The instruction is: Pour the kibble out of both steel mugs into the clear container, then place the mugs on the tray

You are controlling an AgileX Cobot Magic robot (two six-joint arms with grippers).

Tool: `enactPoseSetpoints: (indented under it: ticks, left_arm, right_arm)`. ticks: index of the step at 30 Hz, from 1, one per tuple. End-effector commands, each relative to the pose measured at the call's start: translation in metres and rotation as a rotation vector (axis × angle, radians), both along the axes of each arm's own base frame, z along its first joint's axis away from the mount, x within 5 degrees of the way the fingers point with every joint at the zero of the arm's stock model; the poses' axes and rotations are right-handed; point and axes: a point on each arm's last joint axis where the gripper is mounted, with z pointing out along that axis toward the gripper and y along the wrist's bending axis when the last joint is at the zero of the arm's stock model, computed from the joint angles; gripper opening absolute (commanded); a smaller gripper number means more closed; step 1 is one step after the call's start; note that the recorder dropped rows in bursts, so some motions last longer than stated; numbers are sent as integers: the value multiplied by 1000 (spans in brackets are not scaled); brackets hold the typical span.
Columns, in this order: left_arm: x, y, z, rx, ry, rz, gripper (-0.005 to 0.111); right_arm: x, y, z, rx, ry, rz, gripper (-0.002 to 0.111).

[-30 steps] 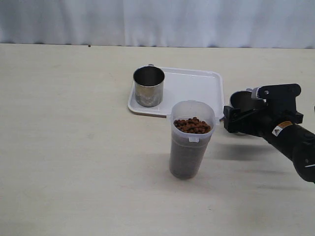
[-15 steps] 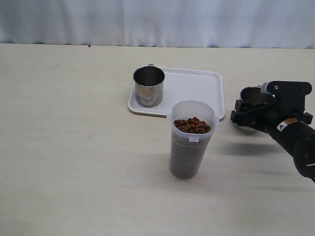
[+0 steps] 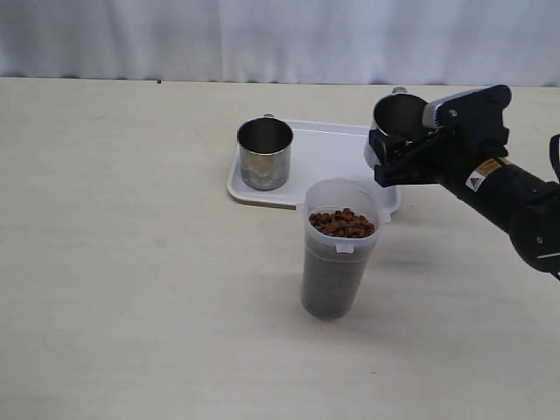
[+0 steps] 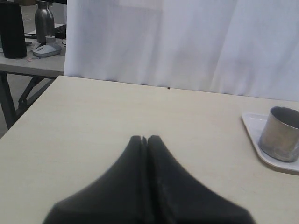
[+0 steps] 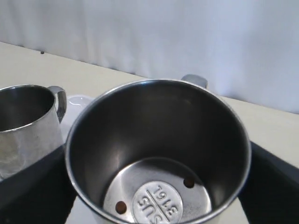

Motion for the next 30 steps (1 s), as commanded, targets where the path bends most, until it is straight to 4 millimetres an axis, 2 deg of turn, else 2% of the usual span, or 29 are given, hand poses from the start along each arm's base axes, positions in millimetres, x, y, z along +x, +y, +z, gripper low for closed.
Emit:
enactPoseSetpoints:
  ticks: [1,5,12,14,16,17,18,20,22,26,30]
  left_arm:
    - [0,-1,1,2,-18,-10,0]
    - [0,-1,1,4,-18,-10,0]
    - [0,-1,1,4,-18,-10,0]
    - [0,-1,1,4,-18,-10,0]
    - [0,-1,1,4,-18,-10,0]
    - [0,-1,1,4,-18,-10,0]
    - [0,-1,1,4,-18,-10,0]
    - [0,-1,1,4,-18,-10,0]
    - [0,-1,1,4,-18,-10,0]
    - [0,-1,1,4,-18,-10,0]
    - [0,0,0,10,-13,-9,0]
  right_arm:
    - [14,10,-5,-44,-17,90,5]
    - [24,21,-21,-101,-9,224,5]
    - [37,19,-50,-79,55,160,5]
    - [38,20,-53,-87,53,177,13]
    - [38,20,-53,-87,53,177,29]
    - [38,20,-53,-89,57,176,40]
    - [37,20,-54,-88,64,171,62]
    - [38,20,-53,-88,63,171,83]
    - [35,19,-52,-88,65,171,97]
    - [18,16,-24,-84,19,164,98]
    - [-19,9,7,-79,-20,161,98]
